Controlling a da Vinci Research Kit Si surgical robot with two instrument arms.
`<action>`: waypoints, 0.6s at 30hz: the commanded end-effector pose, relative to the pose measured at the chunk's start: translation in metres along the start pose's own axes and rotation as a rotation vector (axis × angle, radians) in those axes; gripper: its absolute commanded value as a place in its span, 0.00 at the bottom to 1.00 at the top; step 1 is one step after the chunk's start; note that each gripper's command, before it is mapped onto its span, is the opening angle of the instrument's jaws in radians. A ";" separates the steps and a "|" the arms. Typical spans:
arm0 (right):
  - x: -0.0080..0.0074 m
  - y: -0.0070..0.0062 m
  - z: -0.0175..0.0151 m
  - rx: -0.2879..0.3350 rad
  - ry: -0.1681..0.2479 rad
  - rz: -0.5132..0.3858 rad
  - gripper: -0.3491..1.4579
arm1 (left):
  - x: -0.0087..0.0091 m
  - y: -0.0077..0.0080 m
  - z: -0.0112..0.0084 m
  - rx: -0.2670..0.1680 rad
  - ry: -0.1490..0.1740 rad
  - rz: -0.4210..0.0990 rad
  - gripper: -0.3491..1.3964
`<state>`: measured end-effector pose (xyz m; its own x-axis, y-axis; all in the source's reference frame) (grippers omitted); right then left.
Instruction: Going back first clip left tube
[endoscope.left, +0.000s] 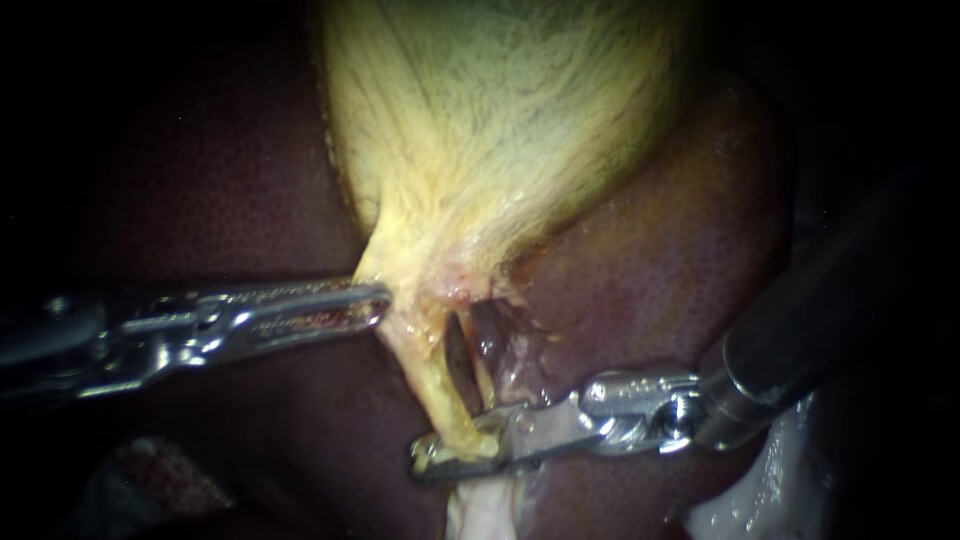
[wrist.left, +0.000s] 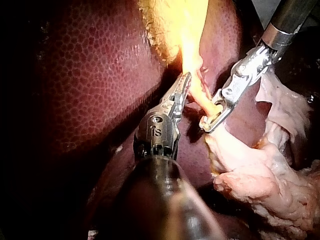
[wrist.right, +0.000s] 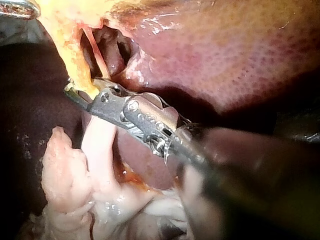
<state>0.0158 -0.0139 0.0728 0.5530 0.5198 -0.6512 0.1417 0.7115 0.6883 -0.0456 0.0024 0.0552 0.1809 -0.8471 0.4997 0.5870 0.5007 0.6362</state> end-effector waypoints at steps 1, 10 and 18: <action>0.0000 0.0000 0.0000 0.000 0.000 -0.001 0.00 | 0.0000 0.0000 0.0000 0.000 0.000 0.000 0.17; 0.0002 0.0000 0.0001 0.002 0.009 0.000 0.20 | 0.0000 0.0000 0.0000 0.000 0.000 0.000 0.17; 0.0008 0.0005 0.0000 -0.026 0.027 -0.185 0.48 | 0.0001 0.0000 -0.0001 0.001 0.000 0.000 0.17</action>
<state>0.0163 -0.0130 0.0726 0.4926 0.3682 -0.7886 0.2222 0.8229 0.5230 -0.0454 0.0023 0.0552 0.1813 -0.8469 0.4999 0.5869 0.5011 0.6360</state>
